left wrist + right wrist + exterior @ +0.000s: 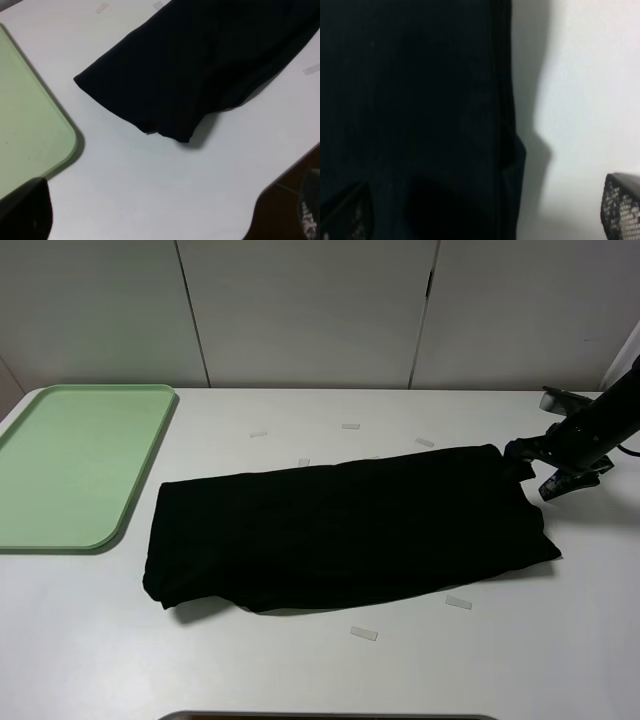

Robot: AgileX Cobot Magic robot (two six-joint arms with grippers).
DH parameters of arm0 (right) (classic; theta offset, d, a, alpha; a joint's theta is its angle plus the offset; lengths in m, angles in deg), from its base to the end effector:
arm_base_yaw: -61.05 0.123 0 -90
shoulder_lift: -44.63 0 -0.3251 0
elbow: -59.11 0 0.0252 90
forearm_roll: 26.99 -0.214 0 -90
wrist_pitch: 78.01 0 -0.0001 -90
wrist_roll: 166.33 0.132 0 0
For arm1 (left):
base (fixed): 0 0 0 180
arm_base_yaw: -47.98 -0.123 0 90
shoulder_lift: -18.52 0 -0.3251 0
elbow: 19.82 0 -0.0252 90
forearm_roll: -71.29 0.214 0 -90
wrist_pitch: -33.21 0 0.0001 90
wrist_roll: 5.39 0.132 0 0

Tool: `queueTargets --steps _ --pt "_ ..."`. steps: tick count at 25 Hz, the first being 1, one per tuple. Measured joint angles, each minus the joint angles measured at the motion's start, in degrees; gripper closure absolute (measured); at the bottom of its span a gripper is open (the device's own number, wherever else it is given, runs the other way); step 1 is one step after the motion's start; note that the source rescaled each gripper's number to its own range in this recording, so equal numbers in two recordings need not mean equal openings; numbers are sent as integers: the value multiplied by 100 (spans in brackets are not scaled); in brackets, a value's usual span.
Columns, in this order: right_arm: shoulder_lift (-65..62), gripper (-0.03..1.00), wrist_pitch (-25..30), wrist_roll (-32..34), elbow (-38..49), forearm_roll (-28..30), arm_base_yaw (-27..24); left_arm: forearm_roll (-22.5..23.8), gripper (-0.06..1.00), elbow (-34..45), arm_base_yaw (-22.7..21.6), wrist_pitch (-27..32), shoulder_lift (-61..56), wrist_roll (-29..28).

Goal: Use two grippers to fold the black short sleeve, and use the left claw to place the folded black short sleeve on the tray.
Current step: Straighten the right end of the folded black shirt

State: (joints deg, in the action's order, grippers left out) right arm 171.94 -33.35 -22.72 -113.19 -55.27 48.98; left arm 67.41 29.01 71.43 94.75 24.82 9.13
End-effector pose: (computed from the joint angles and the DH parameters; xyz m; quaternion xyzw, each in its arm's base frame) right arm 0.3756 -0.0353 0.1239 -0.0349 0.9844 0.1559 0.0732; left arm -0.0437 0.0104 0.2426 0.2785 0.8038 -0.0745 0.5204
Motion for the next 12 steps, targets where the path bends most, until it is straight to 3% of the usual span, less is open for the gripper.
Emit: queueTargets --steps 6,8,12 --pt "36 -3 27 0 -15 -187 206 0 -4 0 0 0 0 0" --pt "48 1 41 -5 -15 -349 285 0 -4 0 0 0 0 0" --pt "128 30 104 -5 -15 -579 488 0 -4 0 0 0 0 0"
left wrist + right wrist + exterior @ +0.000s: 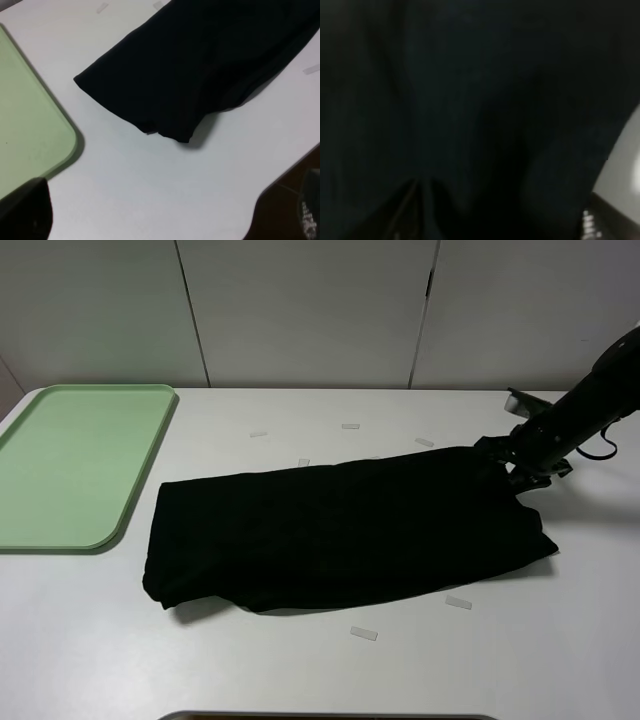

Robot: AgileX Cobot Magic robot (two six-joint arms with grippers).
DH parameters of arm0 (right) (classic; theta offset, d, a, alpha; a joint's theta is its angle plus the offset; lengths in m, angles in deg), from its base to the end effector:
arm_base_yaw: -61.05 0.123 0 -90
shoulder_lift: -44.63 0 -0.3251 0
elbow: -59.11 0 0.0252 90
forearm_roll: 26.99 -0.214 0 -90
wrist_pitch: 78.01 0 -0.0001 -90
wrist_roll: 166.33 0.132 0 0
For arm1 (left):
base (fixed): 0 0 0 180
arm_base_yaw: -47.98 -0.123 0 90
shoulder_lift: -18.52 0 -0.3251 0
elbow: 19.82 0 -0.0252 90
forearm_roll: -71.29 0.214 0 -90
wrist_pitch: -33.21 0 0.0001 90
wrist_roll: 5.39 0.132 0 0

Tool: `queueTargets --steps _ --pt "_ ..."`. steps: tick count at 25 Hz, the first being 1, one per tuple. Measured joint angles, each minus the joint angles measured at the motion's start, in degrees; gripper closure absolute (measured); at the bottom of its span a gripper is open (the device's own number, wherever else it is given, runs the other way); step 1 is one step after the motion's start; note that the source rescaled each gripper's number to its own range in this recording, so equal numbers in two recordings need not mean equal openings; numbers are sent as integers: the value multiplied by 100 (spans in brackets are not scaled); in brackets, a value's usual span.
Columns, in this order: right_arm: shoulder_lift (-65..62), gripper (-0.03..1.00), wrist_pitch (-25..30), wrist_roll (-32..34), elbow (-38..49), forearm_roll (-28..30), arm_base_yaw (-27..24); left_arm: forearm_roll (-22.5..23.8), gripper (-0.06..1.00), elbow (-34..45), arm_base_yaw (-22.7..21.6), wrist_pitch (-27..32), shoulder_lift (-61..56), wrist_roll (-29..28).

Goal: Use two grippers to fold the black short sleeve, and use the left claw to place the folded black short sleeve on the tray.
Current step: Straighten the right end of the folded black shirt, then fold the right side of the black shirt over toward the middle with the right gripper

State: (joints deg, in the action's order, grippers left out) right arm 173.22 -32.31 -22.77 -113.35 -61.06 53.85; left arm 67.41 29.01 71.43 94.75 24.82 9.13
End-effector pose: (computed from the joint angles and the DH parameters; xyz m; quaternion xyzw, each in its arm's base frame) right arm 0.3803 0.0053 0.1196 -0.0401 0.9775 0.1973 0.0625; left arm -0.0437 0.0104 0.2426 0.2785 0.8038 -0.0745 0.5204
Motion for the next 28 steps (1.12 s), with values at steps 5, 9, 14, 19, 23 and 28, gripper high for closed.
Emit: queueTargets --steps 5,9,14,19,23,28 --pt "34 51 14 58 5 -26 249 0 -4 0 0 0 0 0" --pt "53 86 -129 272 5 152 314 0 -4 0 0 0 0 0" --pt "-5 93 -375 1354 0 1260 449 0 -4 6 0 0 0 0" --pt "-289 93 -552 2942 9 3239 710 0 -4 6 0 0 0 0" --pt "-683 93 -625 4142 24 4329 926 0 -4 6 0 0 0 0" --pt "-937 93 -286 4884 24 4674 1368 0 -4 6 0 0 0 0"
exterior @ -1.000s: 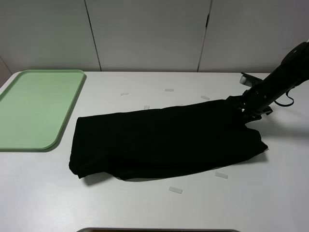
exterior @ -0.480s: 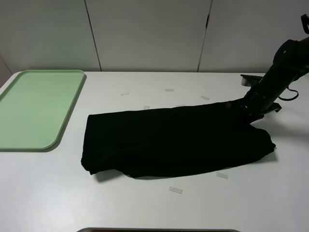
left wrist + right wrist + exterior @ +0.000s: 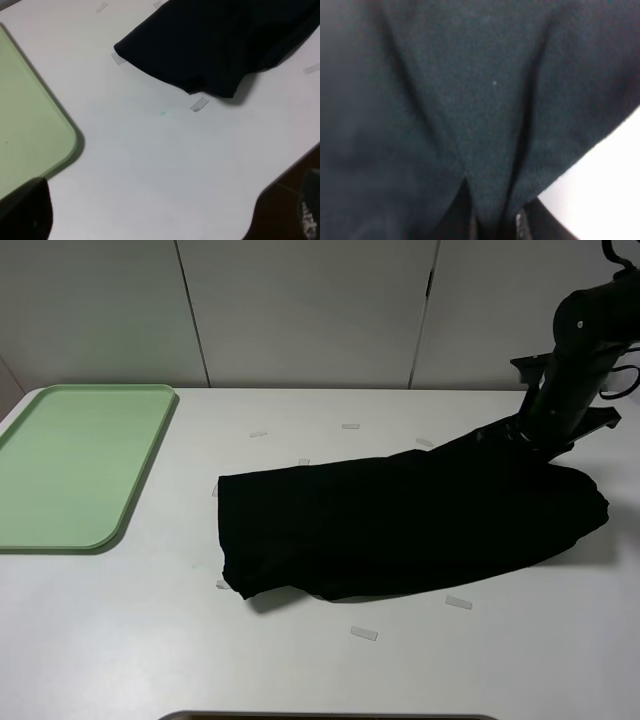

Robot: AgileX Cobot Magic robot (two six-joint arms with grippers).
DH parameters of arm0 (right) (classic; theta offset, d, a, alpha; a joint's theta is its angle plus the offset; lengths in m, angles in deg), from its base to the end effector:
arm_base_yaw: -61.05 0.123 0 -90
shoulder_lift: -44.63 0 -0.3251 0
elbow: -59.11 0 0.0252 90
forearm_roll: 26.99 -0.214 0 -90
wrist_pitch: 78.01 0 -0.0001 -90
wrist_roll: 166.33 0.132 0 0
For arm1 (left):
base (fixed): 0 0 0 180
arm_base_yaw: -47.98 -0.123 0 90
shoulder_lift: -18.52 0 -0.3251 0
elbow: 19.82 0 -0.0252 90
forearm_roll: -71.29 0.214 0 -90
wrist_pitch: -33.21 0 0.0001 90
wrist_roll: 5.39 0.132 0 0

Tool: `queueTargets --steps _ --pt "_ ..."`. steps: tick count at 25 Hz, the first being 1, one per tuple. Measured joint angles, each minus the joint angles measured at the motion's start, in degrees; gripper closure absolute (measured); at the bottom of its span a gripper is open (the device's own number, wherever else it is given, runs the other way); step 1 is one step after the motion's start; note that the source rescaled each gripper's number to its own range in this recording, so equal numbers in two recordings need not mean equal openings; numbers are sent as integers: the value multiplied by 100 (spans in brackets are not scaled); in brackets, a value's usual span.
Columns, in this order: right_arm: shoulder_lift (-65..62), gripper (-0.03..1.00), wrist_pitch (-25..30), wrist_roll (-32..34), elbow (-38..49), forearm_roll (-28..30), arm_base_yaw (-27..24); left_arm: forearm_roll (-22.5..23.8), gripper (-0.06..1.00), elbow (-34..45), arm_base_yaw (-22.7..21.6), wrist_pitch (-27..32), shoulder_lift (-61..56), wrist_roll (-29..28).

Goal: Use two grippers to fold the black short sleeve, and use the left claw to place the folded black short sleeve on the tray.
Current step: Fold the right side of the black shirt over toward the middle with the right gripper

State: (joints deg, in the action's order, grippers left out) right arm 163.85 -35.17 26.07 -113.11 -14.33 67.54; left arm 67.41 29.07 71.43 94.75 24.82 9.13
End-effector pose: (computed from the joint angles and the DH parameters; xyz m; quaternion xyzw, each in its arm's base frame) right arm 0.3691 0.0222 0.1699 -0.0228 0.9925 -0.0663 0.1002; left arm -0.0436 0.0104 0.2423 0.2786 0.8040 -0.0745 0.5200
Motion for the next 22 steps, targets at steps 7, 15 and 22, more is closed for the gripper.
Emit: queueTargets --steps 7,15,22 --pt "-315 93 391 251 2 -335 1029 0 -4 0 0 0 0 0" --pt "-330 93 29 272 2 -1461 1843 0 -4 0 0 0 0 0" --pt "-134 76 -194 -178 2 -1913 1878 3 -4 0 0 0 0 11"
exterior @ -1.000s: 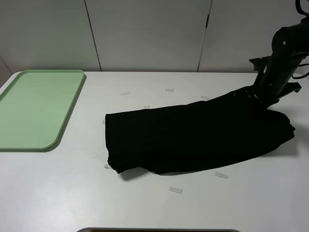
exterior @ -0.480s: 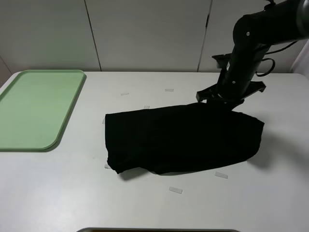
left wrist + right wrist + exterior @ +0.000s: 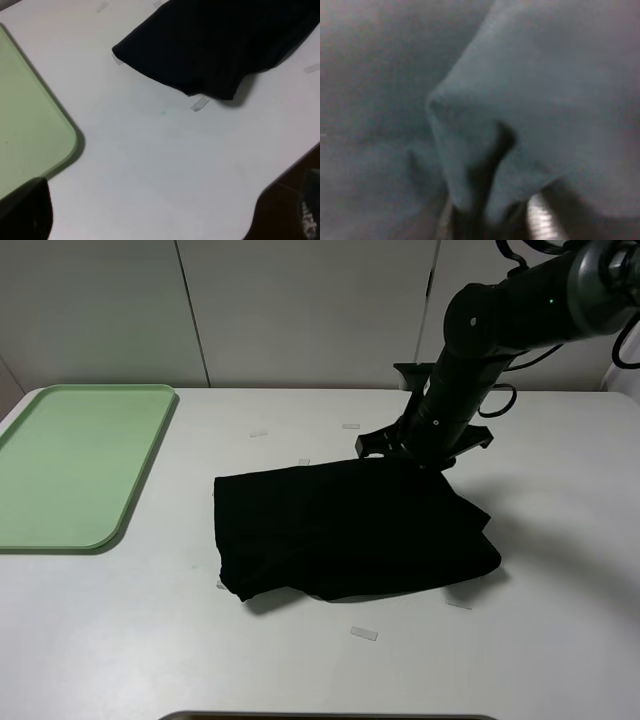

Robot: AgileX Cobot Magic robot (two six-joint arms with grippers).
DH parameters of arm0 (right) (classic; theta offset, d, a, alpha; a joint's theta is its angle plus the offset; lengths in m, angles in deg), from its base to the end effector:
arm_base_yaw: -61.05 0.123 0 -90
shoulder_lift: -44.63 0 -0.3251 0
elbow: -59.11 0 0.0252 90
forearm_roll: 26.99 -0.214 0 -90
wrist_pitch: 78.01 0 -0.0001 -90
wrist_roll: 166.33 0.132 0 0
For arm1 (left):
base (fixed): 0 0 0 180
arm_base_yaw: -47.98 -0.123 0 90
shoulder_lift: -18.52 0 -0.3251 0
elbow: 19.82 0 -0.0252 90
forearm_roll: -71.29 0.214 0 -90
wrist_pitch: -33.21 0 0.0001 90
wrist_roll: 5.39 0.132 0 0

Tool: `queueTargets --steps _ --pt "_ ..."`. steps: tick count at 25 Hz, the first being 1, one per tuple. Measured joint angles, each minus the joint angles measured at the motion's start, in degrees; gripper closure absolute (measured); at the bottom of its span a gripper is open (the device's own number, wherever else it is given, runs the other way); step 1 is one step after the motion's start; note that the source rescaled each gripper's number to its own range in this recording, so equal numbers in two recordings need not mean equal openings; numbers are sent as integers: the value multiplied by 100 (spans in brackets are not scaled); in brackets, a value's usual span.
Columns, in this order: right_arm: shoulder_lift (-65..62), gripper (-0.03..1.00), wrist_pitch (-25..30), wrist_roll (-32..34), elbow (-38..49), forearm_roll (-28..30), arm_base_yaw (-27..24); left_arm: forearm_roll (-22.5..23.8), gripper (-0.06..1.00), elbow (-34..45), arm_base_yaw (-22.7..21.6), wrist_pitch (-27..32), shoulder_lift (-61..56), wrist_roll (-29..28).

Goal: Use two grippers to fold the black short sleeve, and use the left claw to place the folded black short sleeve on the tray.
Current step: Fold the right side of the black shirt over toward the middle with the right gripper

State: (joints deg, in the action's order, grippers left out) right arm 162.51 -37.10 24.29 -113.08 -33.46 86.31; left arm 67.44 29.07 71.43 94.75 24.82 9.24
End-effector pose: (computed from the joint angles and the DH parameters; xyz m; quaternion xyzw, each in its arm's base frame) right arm 0.3317 0.1673 0.1780 -0.0886 0.9884 0.0755 0.0980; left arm -0.0436 0.0104 0.2423 0.2794 0.8038 -0.0737 0.5201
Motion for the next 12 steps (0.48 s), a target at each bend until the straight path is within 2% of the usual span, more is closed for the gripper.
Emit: queueTargets --steps 3,4,8,12 --pt "10 44 -81 -338 0 -403 13 61 -4 0 0 0 0 2" --pt "10 37 -81 -501 0 -578 19 101 -4 0 0 0 0 2" --pt "10 31 33 -1453 0 -1396 86 165 -4 0 0 0 0 6" --pt "10 31 402 -3131 0 -2302 86 172 -4 0 0 0 0 6"
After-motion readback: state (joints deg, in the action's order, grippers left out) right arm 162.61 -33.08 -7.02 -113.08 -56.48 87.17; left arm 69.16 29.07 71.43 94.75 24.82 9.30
